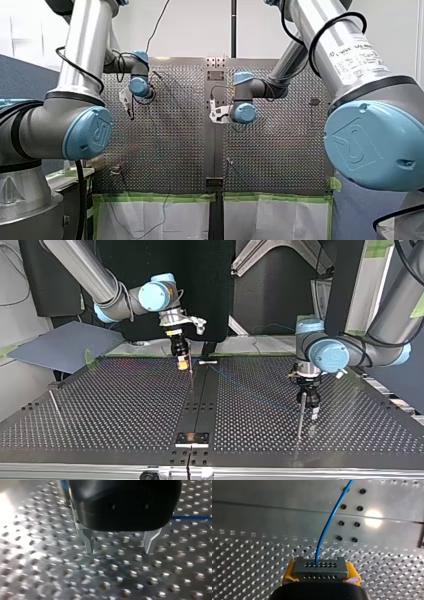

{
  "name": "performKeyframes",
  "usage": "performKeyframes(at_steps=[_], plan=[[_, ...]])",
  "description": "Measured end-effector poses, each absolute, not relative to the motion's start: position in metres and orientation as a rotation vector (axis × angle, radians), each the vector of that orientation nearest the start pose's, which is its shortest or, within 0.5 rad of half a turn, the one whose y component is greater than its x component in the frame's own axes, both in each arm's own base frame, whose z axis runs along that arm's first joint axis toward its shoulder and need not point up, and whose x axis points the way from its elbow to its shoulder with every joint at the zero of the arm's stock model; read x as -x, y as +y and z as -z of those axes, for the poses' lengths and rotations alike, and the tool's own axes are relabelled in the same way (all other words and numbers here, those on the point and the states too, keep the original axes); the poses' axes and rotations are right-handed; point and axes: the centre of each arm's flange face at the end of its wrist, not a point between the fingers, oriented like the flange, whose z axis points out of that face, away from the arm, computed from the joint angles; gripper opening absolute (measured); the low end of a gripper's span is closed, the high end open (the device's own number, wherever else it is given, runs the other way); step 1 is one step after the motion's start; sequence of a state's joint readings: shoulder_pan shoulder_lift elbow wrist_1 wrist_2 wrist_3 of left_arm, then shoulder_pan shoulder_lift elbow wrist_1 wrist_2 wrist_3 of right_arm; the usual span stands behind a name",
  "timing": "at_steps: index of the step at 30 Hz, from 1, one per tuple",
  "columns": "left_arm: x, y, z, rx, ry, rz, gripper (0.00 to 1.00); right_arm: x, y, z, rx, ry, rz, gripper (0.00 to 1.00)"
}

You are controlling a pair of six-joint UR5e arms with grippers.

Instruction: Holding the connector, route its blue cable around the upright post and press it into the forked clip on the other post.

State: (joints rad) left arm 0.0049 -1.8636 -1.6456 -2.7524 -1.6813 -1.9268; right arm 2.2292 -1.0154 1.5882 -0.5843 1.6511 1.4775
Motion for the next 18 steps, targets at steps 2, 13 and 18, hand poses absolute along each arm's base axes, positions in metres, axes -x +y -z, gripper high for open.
performKeyframes(at_steps=[2, 13, 18], plan=[[-0.591, -0.121, -0.327, 0.362, 1.519, 0.187, 1.0, -0.497, -0.44, -0.205, -1.631, -0.793, -1.553, 0.0], [-0.591, -0.121, -0.324, 0.361, 1.527, 0.182, 1.0, -0.496, -0.432, -0.139, -1.679, -0.798, -1.517, 0.0], [-0.591, -0.122, -0.324, 0.361, 1.528, 0.183, 1.0, -0.491, -0.43, -0.11, -1.695, -0.816, -1.5, 0.0]])
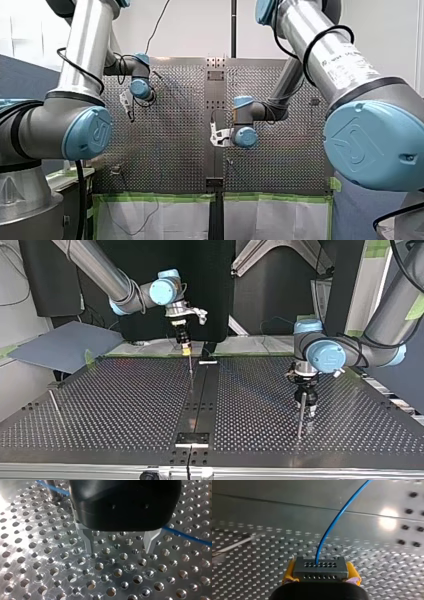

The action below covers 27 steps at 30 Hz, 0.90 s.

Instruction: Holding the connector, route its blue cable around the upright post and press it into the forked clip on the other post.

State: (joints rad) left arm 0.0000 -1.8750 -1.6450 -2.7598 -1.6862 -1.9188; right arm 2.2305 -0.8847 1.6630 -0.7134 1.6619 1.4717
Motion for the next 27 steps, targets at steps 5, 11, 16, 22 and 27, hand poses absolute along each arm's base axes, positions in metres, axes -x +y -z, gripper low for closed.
performKeyframes(at_steps=[5, 11, 16, 22, 27], plan=[[-0.591, -0.122, -0.324, 0.361, 1.529, 0.183, 1.0, -0.482, -0.427, -0.085, -1.694, -0.858, -1.471, 0.0], [-0.591, -0.122, -0.324, 0.361, 1.529, 0.183, 1.0, -0.472, -0.419, -0.049, -1.708, -0.888, -1.442, 0.0], [-0.591, -0.122, -0.324, 0.361, 1.529, 0.182, 1.0, -0.463, -0.41, -0.02, -1.72, -0.914, -1.42, 0.0], [-0.591, -0.122, -0.323, 0.361, 1.529, 0.181, 1.0, -0.458, -0.407, -0.009, -1.695, -0.931, -1.422, 0.0], [-0.591, -0.122, -0.324, 0.363, 1.528, 0.179, 1.0, -0.448, -0.401, -0.002, -1.667, -0.955, -1.403, 0.0]])
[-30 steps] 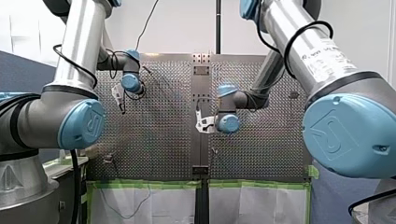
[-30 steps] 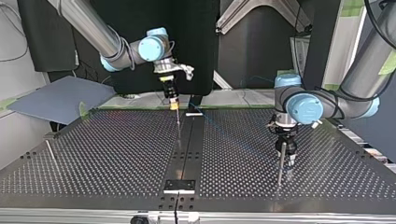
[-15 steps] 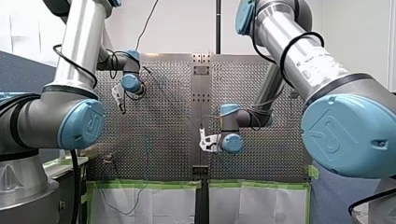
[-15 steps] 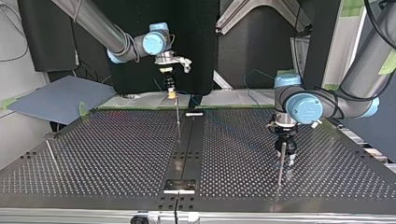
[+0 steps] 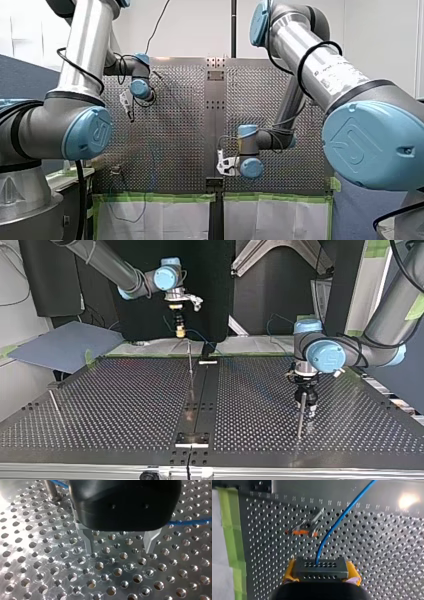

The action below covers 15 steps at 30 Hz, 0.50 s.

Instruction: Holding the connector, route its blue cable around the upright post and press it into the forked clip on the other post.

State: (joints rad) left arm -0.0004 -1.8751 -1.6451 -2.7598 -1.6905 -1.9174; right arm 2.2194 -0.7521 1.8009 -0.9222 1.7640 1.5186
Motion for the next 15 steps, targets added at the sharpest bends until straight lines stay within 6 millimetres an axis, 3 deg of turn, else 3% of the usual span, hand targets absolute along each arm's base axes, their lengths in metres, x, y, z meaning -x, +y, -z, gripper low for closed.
performKeyframes(at_steps=[15], plan=[[-0.591, -0.121, -0.323, 0.366, 1.529, 0.176, 1.0, -0.42, -0.418, 0.006, -1.621, -1.016, -1.353, 0.0]])
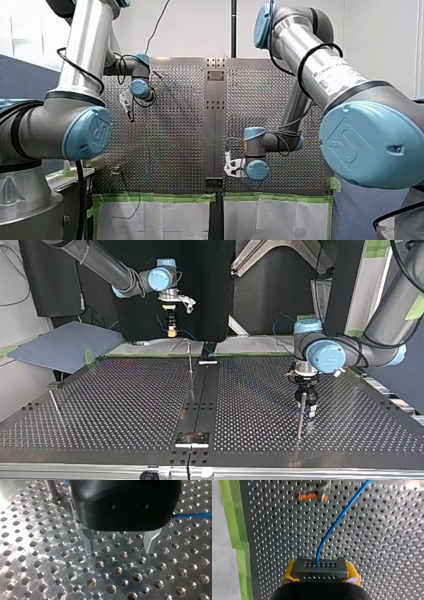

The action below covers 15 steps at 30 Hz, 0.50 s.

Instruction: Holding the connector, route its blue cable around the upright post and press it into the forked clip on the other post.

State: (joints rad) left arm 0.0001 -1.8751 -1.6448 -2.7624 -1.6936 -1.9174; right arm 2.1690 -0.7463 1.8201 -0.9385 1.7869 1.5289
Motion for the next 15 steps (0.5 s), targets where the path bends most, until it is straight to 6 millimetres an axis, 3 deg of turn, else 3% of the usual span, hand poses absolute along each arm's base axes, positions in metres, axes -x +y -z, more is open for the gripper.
performKeyframes(at_steps=[15], plan=[[-0.59, -0.121, -0.323, 0.371, 1.533, 0.17, 1.0, -0.391, -0.437, 0.055, -1.593, -1.066, -1.318, 0.0]])
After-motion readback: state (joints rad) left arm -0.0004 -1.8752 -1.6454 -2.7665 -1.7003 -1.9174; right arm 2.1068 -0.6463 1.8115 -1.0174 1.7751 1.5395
